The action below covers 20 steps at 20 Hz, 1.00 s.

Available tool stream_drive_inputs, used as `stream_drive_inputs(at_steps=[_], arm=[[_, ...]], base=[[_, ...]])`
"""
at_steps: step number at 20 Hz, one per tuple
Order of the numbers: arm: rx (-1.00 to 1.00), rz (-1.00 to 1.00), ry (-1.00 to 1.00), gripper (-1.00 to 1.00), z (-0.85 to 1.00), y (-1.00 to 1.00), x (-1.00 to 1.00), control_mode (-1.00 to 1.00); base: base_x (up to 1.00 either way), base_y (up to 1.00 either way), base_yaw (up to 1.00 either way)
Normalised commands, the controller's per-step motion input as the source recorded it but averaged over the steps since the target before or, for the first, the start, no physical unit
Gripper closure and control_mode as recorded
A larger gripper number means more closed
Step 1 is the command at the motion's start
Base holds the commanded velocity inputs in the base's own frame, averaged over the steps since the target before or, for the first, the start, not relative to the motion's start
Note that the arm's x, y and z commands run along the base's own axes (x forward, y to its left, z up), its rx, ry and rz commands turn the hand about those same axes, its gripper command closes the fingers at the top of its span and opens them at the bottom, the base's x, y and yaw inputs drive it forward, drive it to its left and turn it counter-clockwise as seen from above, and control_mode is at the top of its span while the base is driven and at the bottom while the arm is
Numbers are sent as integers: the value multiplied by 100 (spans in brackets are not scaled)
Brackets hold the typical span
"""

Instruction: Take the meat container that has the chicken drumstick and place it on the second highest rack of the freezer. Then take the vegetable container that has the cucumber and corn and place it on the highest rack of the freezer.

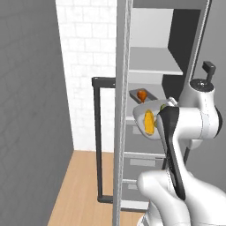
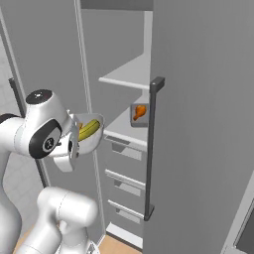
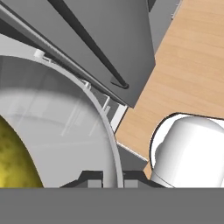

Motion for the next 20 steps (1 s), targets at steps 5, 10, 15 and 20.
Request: stream_drive_inputs(at_steps=[5,10,15,20], arm=[[0,0,0,100,0,0,0,100],[1,-3,-1,100,3,0,3,-100],[6,-13,-11,100,61,-5,0,-100],[10,-21,-4,100,50,-20,23,-100]], base=[[29,0,-11],[23,0,-10],[0,0,0],[0,0,0]])
